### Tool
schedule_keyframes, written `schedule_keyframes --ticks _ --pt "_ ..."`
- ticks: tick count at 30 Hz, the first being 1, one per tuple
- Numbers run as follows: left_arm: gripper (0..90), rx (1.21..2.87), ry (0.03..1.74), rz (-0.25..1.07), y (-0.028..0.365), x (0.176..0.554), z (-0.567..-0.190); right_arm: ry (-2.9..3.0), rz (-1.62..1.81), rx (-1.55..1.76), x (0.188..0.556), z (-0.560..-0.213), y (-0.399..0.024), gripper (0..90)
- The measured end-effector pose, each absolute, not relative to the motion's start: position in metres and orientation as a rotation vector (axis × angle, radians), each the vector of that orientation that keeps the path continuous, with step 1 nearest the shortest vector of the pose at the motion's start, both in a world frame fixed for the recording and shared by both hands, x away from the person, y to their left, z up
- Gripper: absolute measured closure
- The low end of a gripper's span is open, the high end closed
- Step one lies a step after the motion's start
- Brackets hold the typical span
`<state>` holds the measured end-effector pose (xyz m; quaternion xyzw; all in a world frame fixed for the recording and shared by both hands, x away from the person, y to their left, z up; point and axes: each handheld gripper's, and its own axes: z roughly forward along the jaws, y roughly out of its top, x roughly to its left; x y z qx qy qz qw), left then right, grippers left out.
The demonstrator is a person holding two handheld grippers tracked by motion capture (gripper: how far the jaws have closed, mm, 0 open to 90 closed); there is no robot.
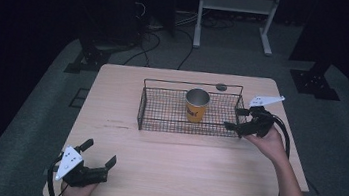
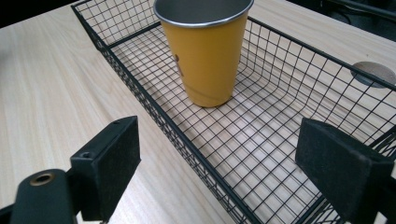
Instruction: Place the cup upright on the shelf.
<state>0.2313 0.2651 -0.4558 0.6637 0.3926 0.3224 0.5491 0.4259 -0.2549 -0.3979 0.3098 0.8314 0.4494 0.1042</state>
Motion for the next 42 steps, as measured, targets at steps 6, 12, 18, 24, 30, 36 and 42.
schedule_keyframes --ticks 6,12,18,24,30,36,42 --pt "0.1 1.571 0.929 0.764 0.266 0.231 -0.456 2.438 1.333 0.897 0.419 -0.397 -0.256 13.0" --pt "0.1 1.573 0.928 0.765 0.265 0.231 -0.456 2.444 1.332 0.902 0.415 -0.402 -0.259 13.0" --pt "0.1 1.573 0.928 0.766 0.265 0.231 -0.456 2.443 1.335 0.906 0.411 -0.405 -0.262 13.0" --pt "0.1 1.575 0.928 0.765 0.265 0.231 -0.456 2.463 1.326 0.92 0.407 -0.412 -0.265 13.0" --pt "0.1 1.575 0.929 0.766 0.265 0.231 -0.456 2.455 1.336 0.918 0.403 -0.415 -0.267 13.0" --pt "0.1 1.576 0.928 0.767 0.265 0.231 -0.456 2.448 1.344 0.931 0.399 -0.419 -0.27 12.9" --pt "0.1 1.574 0.929 0.767 0.265 0.231 -0.456 2.443 1.346 0.923 0.395 -0.417 -0.271 12.9"
